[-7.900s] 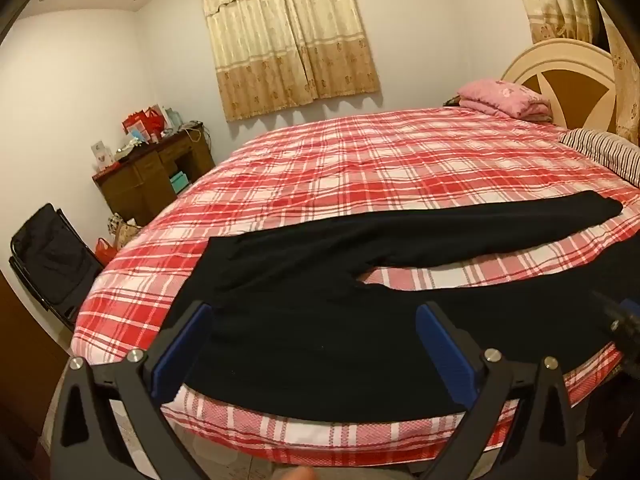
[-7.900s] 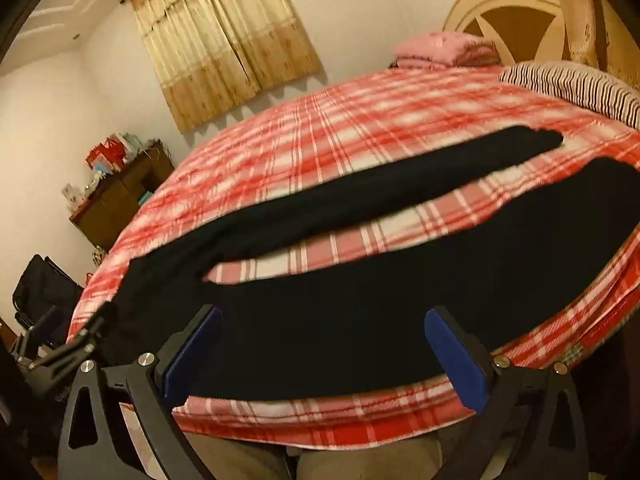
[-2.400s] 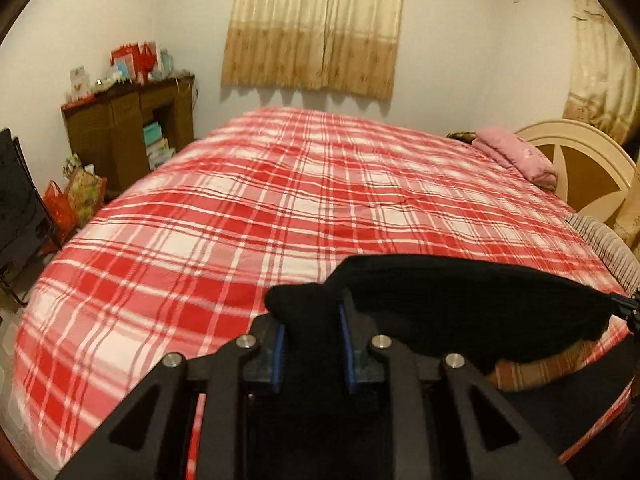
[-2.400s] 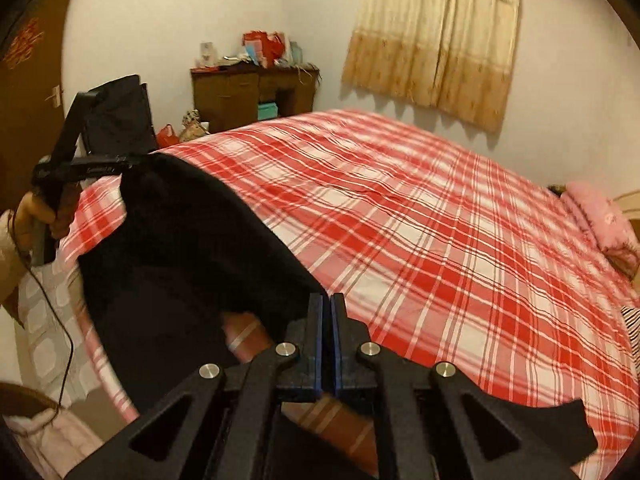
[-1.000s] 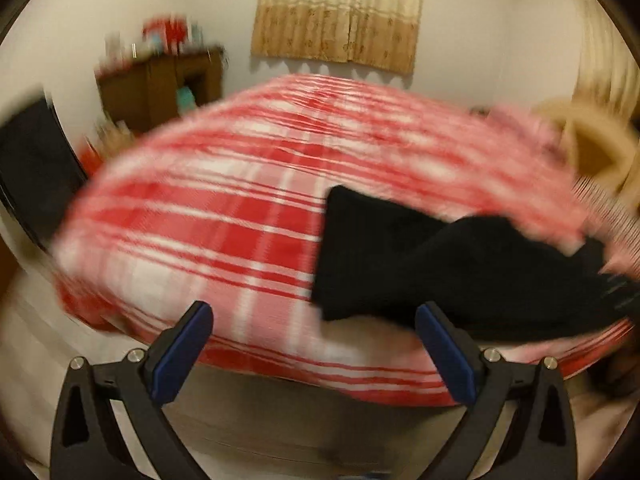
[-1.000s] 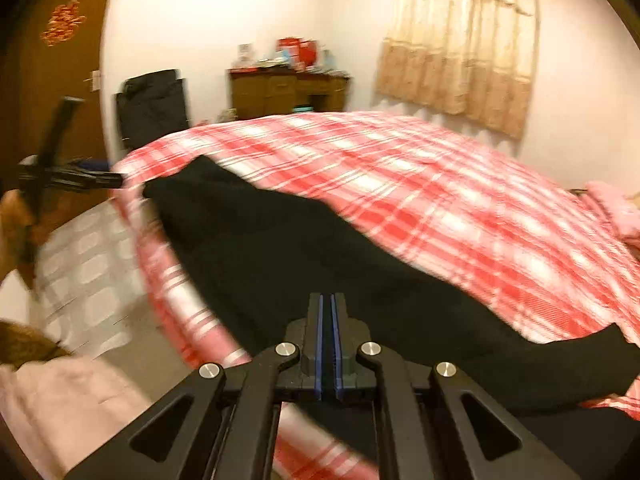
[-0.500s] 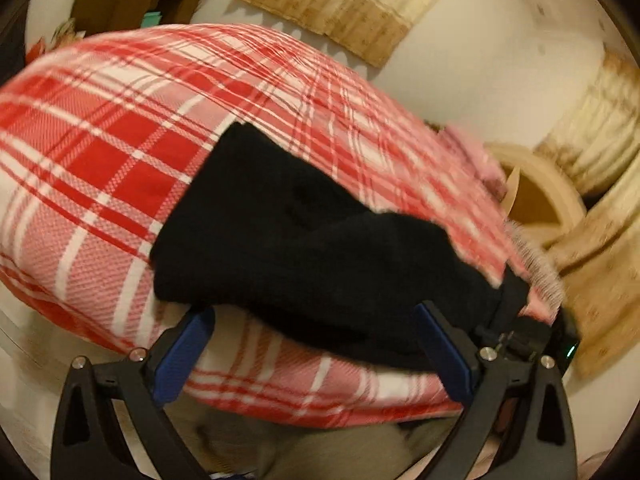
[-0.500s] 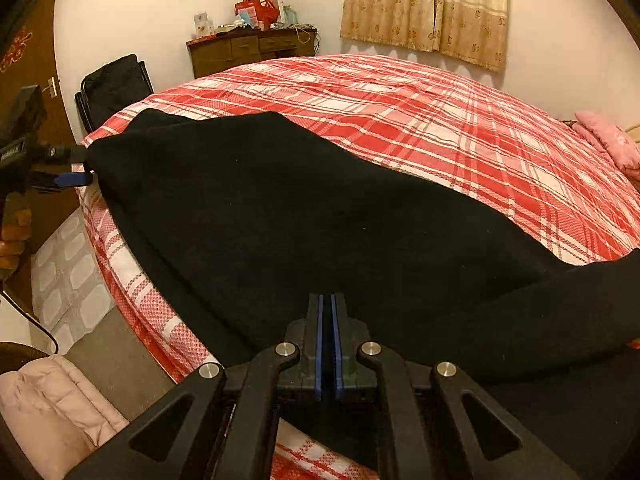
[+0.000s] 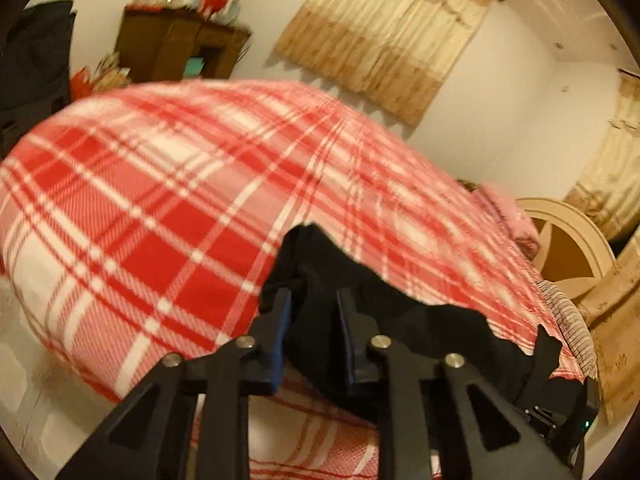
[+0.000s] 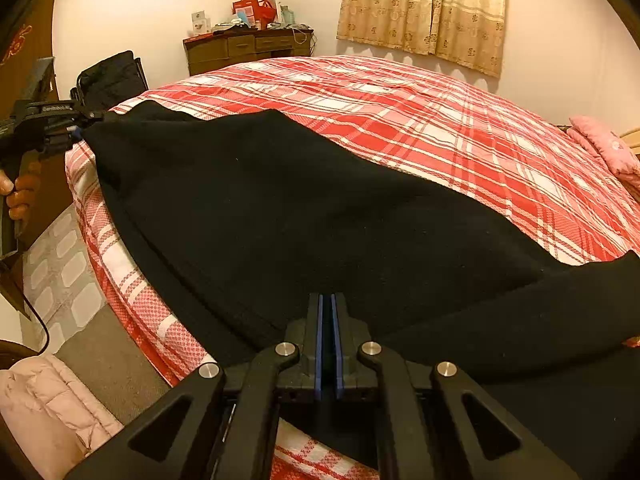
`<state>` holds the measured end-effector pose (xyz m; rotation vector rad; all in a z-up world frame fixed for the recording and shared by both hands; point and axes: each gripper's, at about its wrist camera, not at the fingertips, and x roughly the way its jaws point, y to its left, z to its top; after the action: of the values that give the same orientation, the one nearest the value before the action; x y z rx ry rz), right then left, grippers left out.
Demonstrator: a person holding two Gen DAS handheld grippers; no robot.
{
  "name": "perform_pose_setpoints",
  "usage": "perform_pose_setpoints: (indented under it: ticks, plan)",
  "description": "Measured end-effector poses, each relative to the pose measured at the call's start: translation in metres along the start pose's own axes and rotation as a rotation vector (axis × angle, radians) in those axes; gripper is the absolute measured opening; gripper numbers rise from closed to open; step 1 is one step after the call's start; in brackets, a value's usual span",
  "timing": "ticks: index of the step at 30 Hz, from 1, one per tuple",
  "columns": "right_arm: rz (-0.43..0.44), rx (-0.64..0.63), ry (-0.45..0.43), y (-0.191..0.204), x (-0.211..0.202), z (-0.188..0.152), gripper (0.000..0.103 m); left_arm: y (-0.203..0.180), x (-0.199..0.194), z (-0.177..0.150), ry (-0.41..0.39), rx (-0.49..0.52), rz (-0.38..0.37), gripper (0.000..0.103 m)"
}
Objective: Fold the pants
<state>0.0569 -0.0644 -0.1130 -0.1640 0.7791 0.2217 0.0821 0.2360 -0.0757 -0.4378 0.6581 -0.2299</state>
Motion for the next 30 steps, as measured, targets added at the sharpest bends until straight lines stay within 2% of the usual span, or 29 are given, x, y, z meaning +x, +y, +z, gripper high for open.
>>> perform_pose_setpoints:
  ticks: [2,4,6,9,13,15,17,18,19,21,24,27,28,30]
  plan:
    - [-0.005,-0.001,0.000,0.001,0.000,0.000,0.005,-0.001,-0.001,0.002,-0.027,0.059,0.039,0.022]
    - [-0.008,-0.002,0.000,0.001,0.000,0.001,0.005,0.003,0.002,0.008,-0.029,0.093,0.087,0.014]
    - [-0.010,-0.002,-0.001,0.001,0.001,0.001,0.005,0.012,0.010,0.011,-0.001,0.076,0.128,0.014]
    - [-0.009,0.001,-0.003,0.001,0.000,0.001,0.005,0.016,0.005,0.013,-0.019,0.085,0.178,0.014]
    - [-0.017,-0.002,-0.006,0.003,0.001,0.000,0.005,-0.012,-0.002,0.008,-0.024,0.177,0.169,0.014]
    - [-0.027,-0.009,-0.008,0.004,0.001,0.000,0.005,-0.036,0.003,0.000,-0.013,0.261,0.177,0.014]
    - [-0.039,-0.020,-0.008,0.007,0.001,0.000,0.005,-0.052,0.014,-0.007,0.007,0.285,0.160,0.015]
    - [-0.043,-0.023,-0.008,0.007,0.000,0.000,0.005,-0.055,0.021,-0.009,0.023,0.291,0.171,0.017]
    - [-0.047,-0.025,-0.006,0.008,-0.001,0.001,0.005,-0.056,0.034,-0.012,0.046,0.302,0.223,0.021]
    - [-0.041,-0.008,-0.007,0.007,-0.009,0.003,0.005,-0.049,0.053,-0.018,0.072,0.297,0.279,0.021]
    - [-0.050,0.050,-0.092,-0.013,-0.041,0.008,0.005,-0.049,0.053,-0.022,0.032,0.309,0.266,0.026]
    - [-0.067,0.231,-0.184,-0.069,-0.079,0.014,0.006,-0.053,0.055,-0.023,0.037,0.336,0.252,0.040]
    - [-0.070,0.332,-0.204,-0.099,-0.090,0.013,0.010,-0.054,0.054,-0.025,0.034,0.338,0.244,0.045]
    - [-0.086,0.478,-0.208,-0.143,-0.099,0.009,0.045,-0.058,0.057,-0.028,0.023,0.340,0.231,0.057]
